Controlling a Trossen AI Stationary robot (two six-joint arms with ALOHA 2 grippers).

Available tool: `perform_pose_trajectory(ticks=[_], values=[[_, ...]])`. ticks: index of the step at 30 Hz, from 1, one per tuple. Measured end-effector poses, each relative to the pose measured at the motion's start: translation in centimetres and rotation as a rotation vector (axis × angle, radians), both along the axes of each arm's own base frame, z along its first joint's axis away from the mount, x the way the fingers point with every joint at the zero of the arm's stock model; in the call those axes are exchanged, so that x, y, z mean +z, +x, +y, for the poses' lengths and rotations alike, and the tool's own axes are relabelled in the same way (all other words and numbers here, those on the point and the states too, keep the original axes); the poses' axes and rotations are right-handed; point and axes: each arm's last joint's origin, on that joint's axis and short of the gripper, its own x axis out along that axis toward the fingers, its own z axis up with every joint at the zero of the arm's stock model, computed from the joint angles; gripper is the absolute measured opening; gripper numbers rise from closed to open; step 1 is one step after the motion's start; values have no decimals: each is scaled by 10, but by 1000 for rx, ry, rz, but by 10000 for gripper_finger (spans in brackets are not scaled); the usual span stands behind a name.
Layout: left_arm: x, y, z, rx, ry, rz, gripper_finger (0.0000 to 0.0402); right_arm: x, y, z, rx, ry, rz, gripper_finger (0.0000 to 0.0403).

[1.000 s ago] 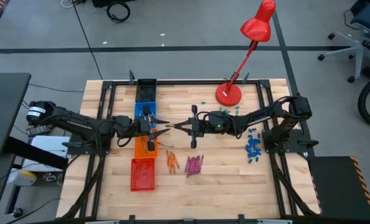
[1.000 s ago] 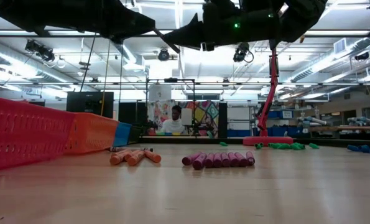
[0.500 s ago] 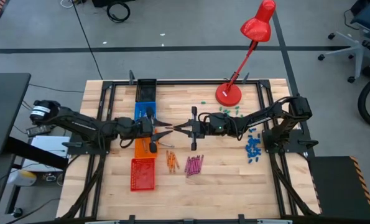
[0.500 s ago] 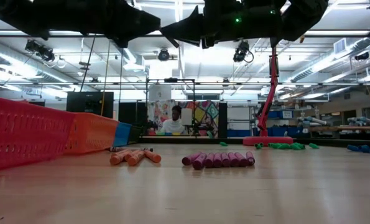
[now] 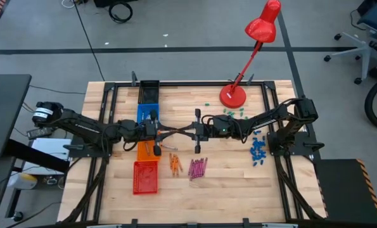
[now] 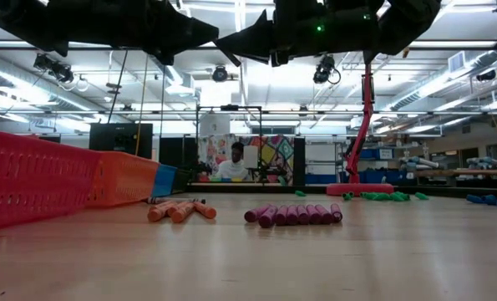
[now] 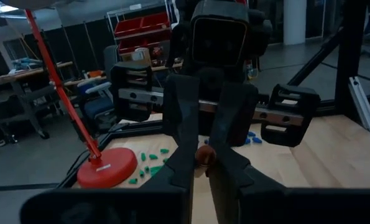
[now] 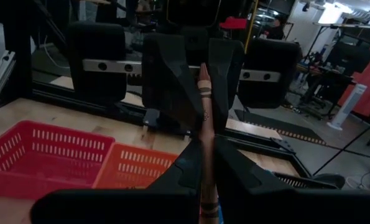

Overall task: Sort crayons
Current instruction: Put the brown crayon into the orange bin

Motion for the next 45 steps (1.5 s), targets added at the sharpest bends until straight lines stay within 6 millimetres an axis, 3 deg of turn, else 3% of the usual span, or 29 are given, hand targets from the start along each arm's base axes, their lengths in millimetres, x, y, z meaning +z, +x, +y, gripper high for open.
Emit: perform_pose_trajectory(ticks=[7,17,23,39,45], values=[[-1,0,0,0,3,9,40,-1,0,0,-2,33,6,43],[-4,-2,1,35,4,58,41,-7,-2,-5,-94,27,86,126],[-1,-13,4,67,-18,128,41,-2,-8,-11,-137,30,139,159],[6,-49,7,80,-207,249,43,-16,-13,-19,-158,61,301,162],[0,-55,4,-42,-353,340,43,-17,-13,-18,-152,61,304,161]])
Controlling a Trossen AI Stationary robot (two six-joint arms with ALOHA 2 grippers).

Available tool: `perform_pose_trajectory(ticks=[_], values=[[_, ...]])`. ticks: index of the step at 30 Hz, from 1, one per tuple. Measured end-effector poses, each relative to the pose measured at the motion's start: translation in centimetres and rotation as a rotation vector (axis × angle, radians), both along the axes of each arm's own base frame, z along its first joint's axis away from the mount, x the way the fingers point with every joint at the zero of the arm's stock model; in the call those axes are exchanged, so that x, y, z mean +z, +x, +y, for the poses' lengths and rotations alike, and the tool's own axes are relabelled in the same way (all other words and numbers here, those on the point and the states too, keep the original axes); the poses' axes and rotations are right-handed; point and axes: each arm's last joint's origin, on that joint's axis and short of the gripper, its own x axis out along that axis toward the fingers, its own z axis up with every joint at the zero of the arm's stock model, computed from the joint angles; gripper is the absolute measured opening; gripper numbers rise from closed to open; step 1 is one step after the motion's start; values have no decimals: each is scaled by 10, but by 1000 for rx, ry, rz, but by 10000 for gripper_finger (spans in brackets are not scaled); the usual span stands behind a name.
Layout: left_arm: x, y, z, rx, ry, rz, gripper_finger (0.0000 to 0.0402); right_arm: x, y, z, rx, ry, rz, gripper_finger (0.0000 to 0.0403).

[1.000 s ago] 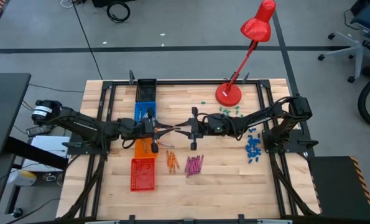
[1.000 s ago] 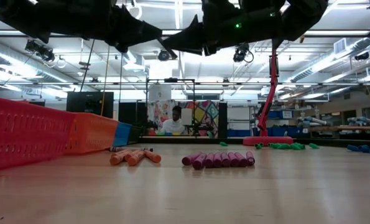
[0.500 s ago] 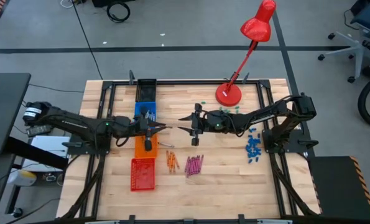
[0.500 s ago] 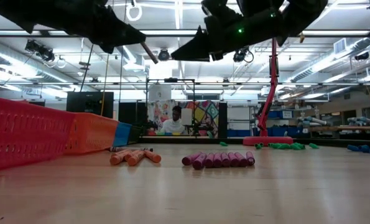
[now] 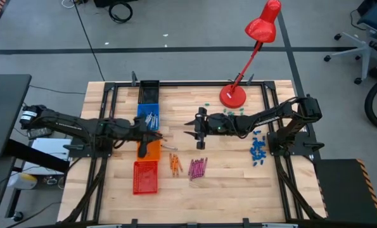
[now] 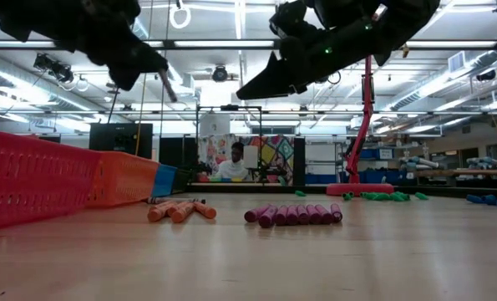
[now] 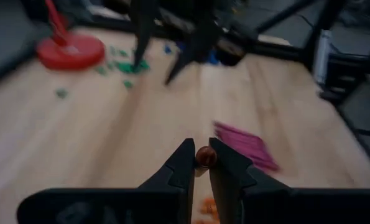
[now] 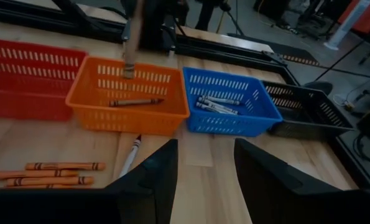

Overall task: Sort crayons
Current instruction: Put the brown crayon into the orange bin

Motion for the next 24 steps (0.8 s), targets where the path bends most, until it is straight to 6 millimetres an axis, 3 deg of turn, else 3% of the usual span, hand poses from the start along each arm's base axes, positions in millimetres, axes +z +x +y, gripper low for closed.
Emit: perform_pose_trajectory(ticks=[16,24], values=[[-19,-9,-4,-2,-377,236,43,-2,0,2,55,20,22,161],[-32,-18,-1,111,-484,398,44,-17,-9,3,74,26,-2,160]])
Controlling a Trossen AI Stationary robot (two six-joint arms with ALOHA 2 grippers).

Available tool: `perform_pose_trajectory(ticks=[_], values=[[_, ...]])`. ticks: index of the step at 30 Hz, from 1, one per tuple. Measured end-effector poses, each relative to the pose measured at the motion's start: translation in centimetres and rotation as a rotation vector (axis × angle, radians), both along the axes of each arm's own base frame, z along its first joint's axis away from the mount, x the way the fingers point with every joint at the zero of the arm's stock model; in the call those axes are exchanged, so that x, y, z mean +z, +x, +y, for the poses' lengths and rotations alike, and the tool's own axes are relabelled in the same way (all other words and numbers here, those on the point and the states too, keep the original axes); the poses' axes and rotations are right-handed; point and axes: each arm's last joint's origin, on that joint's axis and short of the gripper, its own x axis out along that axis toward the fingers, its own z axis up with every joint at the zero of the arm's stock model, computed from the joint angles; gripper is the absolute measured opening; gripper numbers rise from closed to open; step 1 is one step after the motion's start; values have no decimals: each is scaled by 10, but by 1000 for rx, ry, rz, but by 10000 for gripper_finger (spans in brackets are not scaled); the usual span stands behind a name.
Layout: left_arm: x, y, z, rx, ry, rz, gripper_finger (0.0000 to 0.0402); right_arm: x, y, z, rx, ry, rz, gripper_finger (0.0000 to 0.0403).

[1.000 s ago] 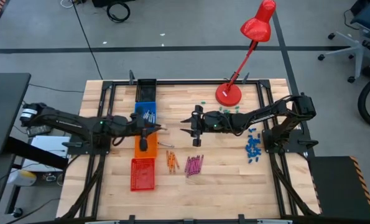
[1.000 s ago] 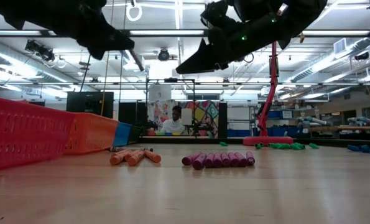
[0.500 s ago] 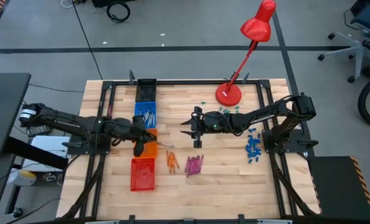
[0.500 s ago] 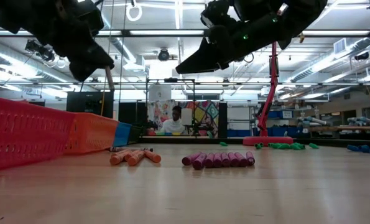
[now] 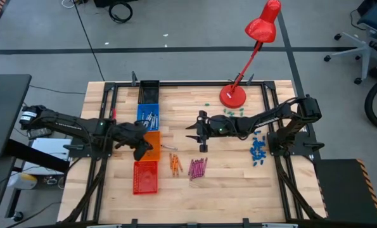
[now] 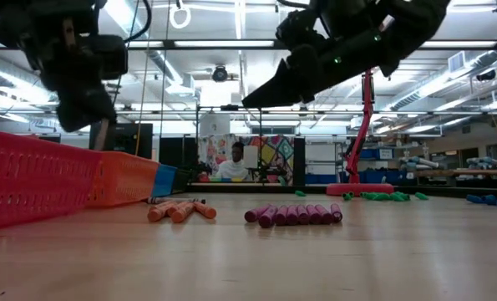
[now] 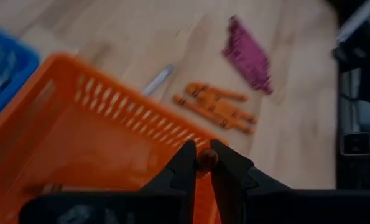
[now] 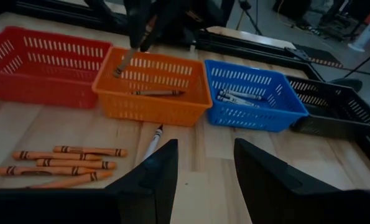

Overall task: Sort crayons
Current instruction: Put the brown crayon into the orange bin

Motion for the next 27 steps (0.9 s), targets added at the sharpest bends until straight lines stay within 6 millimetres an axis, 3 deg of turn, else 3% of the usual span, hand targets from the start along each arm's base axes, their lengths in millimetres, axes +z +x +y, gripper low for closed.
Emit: perform_pose_trajectory(ticks=[16,23,27], values=[[-15,-15,20,292,-144,242,44,-14,-14,-1,2,-17,-85,160],[-15,-16,22,295,-165,253,45,-14,-14,-1,3,-20,-85,160],[-15,-16,22,294,-165,253,65,-14,-14,-1,5,-27,-83,160]])
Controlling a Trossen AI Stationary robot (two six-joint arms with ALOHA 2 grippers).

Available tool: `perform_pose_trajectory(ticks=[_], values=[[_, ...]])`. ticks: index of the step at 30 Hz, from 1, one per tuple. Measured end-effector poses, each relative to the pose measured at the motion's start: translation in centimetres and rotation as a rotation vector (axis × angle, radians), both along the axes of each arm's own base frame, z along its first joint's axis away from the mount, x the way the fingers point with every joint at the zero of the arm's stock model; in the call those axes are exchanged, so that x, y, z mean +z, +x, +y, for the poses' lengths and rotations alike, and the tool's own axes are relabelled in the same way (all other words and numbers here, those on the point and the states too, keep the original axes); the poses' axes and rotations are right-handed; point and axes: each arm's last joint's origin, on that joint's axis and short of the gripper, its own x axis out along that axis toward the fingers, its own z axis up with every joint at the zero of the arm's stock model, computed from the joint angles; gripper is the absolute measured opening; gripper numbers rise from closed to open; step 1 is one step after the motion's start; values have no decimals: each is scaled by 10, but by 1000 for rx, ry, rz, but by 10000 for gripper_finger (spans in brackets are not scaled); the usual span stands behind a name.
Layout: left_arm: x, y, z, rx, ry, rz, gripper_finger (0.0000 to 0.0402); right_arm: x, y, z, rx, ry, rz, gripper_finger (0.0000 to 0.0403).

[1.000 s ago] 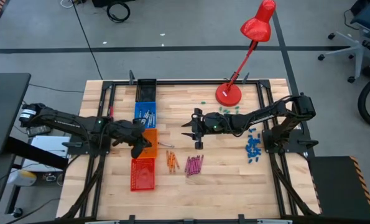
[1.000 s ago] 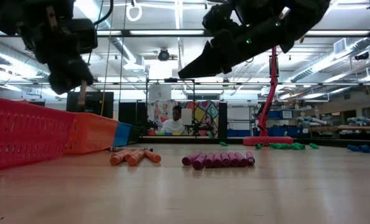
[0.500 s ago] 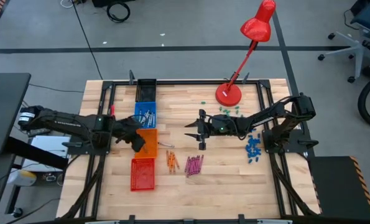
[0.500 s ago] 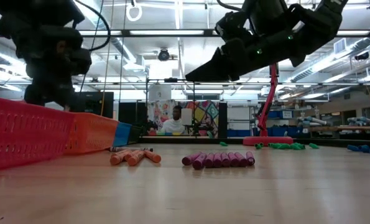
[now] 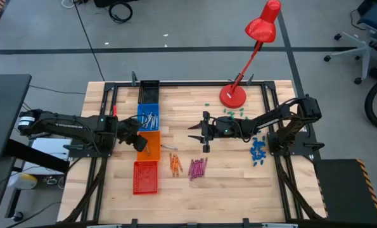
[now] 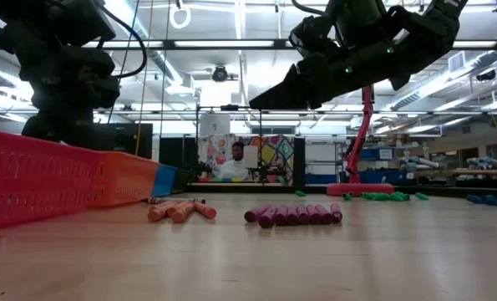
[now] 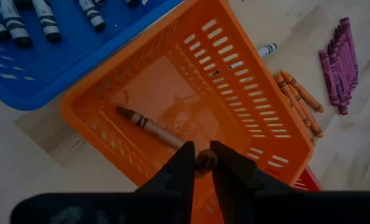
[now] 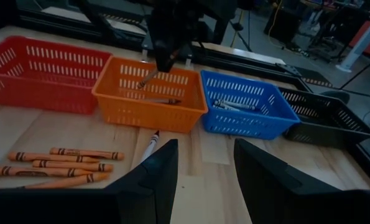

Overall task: Sort crayons
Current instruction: Put the brown crayon into the orange bin, then put the black crayon into the blue bin

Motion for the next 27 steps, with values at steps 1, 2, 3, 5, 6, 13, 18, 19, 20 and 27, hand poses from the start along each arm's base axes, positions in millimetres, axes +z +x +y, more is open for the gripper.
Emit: perform_pose_trajectory(ticks=[1,2,3,5,6,13,18,19,20,27], values=[[0,0,0,0,0,0,73,0,0,0,0,0,0,160],[0,0,0,0,0,0,82,0,0,0,0,-1,1,160],[0,0,0,1,0,0,91,0,0,0,0,-1,2,160],[0,0,0,2,1,0,107,0,0,0,0,-1,5,160],[0,0,0,2,2,0,115,-1,0,0,0,-1,6,160],[3,2,-1,-64,14,-28,134,-2,-1,0,0,-1,25,160],[23,11,-1,-148,85,-133,134,-3,-1,2,26,9,28,160],[27,15,-2,-170,113,-177,134,-3,-1,2,50,16,28,160],[31,18,-3,-193,141,-231,134,-3,-1,4,71,22,26,160],[47,30,-6,-261,417,-414,134,-1,1,9,38,22,-8,160]])
